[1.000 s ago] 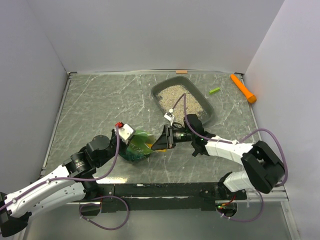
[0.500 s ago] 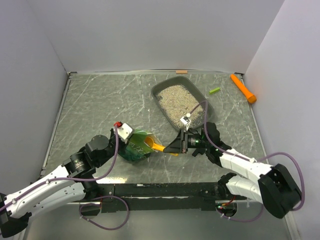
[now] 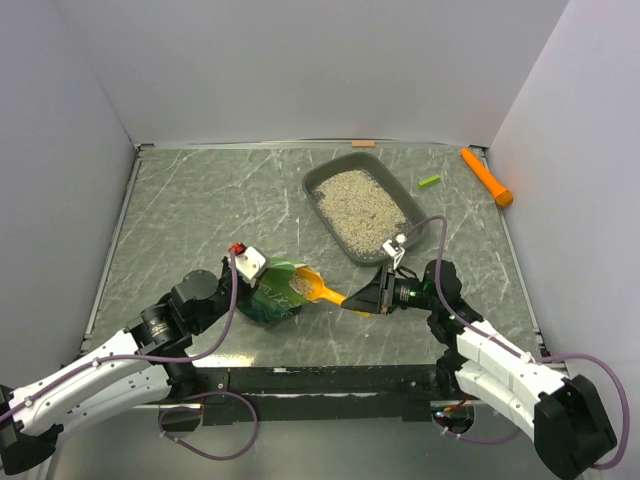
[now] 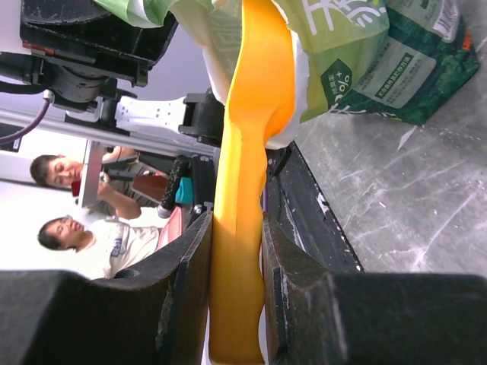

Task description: Fill the litter box with clean litter

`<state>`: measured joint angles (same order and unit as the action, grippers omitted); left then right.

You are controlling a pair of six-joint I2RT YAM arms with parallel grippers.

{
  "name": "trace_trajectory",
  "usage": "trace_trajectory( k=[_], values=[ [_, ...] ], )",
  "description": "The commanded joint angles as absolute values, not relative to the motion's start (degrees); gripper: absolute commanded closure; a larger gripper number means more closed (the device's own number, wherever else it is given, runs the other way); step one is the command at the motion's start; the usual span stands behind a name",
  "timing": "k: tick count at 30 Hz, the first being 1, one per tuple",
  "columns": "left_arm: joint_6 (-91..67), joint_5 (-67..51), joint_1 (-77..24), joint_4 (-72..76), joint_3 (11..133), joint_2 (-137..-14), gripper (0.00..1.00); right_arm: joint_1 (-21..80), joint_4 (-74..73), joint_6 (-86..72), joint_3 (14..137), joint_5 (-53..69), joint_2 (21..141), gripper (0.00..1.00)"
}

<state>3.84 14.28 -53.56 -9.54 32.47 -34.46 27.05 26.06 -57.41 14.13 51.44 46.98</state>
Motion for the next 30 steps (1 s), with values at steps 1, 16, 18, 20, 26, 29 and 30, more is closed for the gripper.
trace_trajectory(
  k=[1, 16, 18, 20, 26, 29, 30],
  values=[
    [3.96, 13.19, -53.52, -5.45, 32.70, -34.72, 0.99, 25.84, 22.78, -58.01, 13.19, 50.89, 41.58, 1.00],
    [4.22, 13.27, -53.79, -5.01, 32.34, -35.07, 0.99, 23.03, 4.14, -57.57, 13.01, 49.31, 29.27, 1.00],
    [4.13, 13.36, -53.79, -5.01, 32.34, -34.98, 0.99, 22.94, 0.73, -57.22, 13.27, 48.69, 27.61, 1.00],
    [4.22, 13.45, -53.79, -5.01, 32.34, -35.07, 0.99, 22.85, -1.48, -56.69, 13.88, 47.90, 26.46, 1.00],
    [3.87, 14.94, -53.79, -5.01, 32.61, -34.81, 0.99, 22.76, -8.87, -55.63, 15.90, 47.46, 23.82, 1.00],
    [3.87, 15.90, -53.79, -4.92, 32.52, -34.28, 0.99, 22.76, -11.33, -55.90, 16.96, 47.11, 21.71, 1.00],
    [3.95, 15.91, -53.79, -4.75, 32.43, -33.76, 0.99, 22.76, -11.77, -56.07, 17.22, 47.11, 20.84, 1.00]
  ],
)
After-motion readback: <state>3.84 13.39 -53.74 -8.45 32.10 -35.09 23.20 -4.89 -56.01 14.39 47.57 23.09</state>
